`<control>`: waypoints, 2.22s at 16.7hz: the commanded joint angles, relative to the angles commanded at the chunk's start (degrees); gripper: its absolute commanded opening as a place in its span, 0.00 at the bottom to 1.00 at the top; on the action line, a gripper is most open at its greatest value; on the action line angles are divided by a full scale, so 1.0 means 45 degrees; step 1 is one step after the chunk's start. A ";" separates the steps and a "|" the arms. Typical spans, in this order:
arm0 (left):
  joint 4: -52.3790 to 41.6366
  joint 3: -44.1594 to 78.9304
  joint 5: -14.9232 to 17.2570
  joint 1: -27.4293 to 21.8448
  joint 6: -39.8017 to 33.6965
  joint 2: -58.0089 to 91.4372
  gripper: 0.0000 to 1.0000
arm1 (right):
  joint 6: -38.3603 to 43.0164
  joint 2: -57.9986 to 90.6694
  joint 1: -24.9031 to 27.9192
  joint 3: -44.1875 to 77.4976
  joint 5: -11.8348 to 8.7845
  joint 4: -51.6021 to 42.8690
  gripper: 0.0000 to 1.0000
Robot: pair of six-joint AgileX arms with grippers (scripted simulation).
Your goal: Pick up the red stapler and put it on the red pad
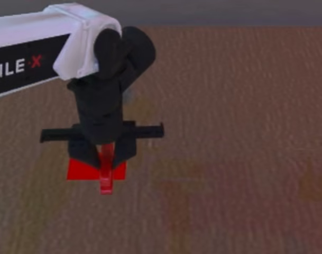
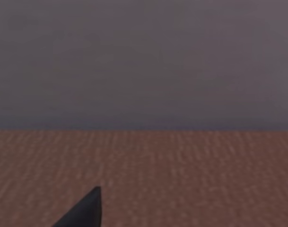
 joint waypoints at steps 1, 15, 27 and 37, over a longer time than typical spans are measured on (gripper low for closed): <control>-0.0143 0.0268 0.0002 0.0185 -0.1525 0.0220 0.00 | 0.0000 0.0000 0.0000 0.0000 0.0000 0.0000 1.00; -0.0842 0.2843 0.0076 0.2468 -1.6599 0.1429 0.00 | 0.0000 0.0000 0.0000 0.0000 0.0000 0.0000 1.00; 0.1355 0.1356 0.0087 0.2519 -1.6779 0.1971 0.00 | 0.0000 0.0000 0.0000 0.0000 0.0000 0.0000 1.00; 0.3812 -0.0448 0.0090 0.2549 -1.6761 0.2722 0.08 | 0.0000 0.0000 0.0000 0.0000 0.0000 0.0000 1.00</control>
